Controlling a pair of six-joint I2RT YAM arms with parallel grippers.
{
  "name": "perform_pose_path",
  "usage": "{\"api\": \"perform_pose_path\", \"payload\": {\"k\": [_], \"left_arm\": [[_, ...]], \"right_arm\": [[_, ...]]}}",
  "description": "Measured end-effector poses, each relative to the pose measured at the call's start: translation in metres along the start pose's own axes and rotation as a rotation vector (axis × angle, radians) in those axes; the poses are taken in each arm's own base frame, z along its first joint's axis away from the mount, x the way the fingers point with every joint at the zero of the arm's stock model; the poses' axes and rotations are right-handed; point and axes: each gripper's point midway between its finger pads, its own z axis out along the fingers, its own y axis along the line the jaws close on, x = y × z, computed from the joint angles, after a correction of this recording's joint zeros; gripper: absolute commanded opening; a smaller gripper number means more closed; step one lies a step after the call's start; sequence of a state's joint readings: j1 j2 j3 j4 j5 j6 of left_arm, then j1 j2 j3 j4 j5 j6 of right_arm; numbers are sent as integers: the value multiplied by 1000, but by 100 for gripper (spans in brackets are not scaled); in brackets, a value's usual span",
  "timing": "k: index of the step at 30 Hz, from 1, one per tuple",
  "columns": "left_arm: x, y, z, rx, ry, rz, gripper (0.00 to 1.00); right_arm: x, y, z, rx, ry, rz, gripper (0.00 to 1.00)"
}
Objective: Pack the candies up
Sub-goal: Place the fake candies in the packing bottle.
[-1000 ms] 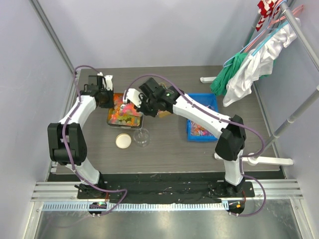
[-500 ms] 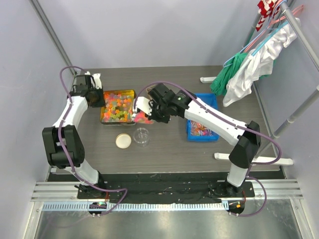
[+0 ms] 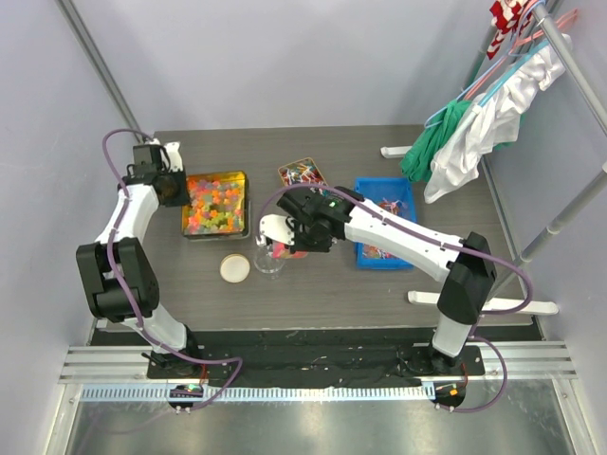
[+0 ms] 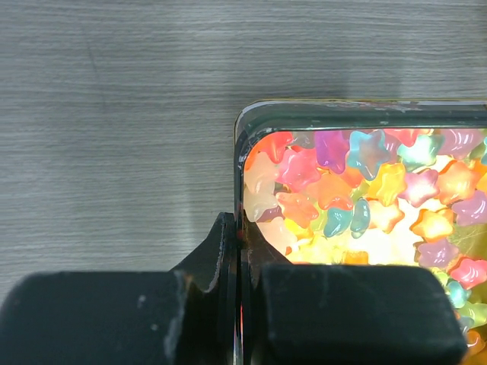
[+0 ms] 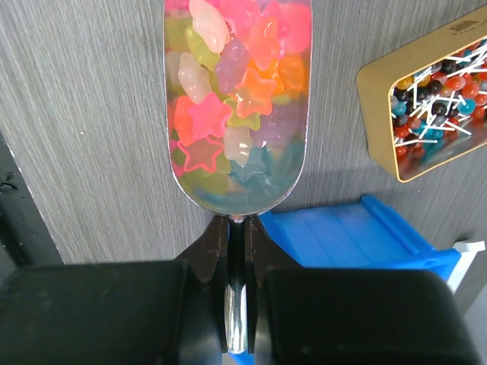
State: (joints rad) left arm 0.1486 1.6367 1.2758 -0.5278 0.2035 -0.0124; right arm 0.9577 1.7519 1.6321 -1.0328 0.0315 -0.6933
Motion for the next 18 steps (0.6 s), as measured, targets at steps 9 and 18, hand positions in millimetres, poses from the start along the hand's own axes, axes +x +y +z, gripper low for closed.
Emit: {"api": "perform_pose_path", "payload": {"k": [9, 18], "left_arm": [[18, 14, 0, -14, 30, -26, 0], [23, 13, -2, -1, 29, -25, 0]], "right_arm": [[12, 2, 24, -3, 110, -53, 1], [20, -1, 27, 12, 167, -86, 1]]}}
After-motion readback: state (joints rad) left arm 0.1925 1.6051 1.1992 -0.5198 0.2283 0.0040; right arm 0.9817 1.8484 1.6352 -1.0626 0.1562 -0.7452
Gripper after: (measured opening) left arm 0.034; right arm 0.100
